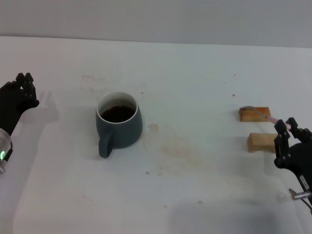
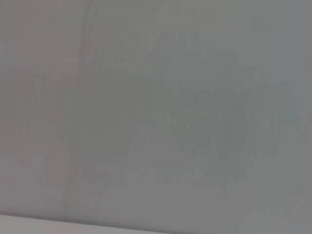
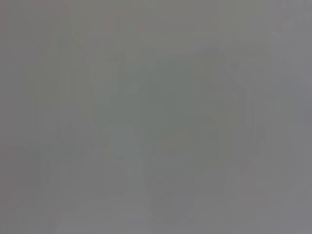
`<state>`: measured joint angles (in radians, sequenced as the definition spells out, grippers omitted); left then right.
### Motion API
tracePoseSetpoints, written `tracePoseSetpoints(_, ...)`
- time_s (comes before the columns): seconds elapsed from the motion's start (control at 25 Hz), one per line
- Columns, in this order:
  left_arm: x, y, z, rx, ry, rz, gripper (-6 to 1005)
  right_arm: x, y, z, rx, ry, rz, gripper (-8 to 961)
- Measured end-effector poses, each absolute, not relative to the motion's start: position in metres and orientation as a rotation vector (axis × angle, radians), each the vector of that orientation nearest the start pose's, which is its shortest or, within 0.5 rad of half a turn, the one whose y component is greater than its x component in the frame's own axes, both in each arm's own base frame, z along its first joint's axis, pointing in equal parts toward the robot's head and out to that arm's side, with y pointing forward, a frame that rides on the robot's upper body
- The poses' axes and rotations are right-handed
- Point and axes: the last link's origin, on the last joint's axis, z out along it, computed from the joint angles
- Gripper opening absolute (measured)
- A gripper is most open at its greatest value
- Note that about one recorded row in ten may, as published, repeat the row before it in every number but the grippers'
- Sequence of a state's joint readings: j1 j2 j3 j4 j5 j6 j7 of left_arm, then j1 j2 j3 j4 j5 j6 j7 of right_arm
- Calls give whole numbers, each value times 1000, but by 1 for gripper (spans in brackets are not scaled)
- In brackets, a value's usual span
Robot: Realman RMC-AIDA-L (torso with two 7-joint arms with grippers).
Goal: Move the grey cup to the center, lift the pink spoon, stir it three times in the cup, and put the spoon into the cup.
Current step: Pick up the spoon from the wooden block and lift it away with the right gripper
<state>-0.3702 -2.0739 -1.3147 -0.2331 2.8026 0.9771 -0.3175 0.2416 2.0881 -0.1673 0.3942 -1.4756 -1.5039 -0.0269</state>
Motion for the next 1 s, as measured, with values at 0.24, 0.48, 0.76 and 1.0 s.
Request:
tracePoseSetpoints(0.24, -351, 329, -12, -1594, -739, -668, 133, 308, 225, -69, -1696, 541, 822, 132)
tracePoseSetpoints(0.48, -352, 328, -12, -1592, -741, -666, 133, 300, 240, -67, -1707, 505, 845, 132)
tracePoseSetpoints(0.76, -355, 326, -12, -1590, -747, -659, 133, 290, 255, -66, -1725, 464, 871, 134)
tracePoseSetpoints(1.0, -356, 325, -12, -1587, -753, -652, 133, 287, 266, -63, -1725, 438, 872, 132)
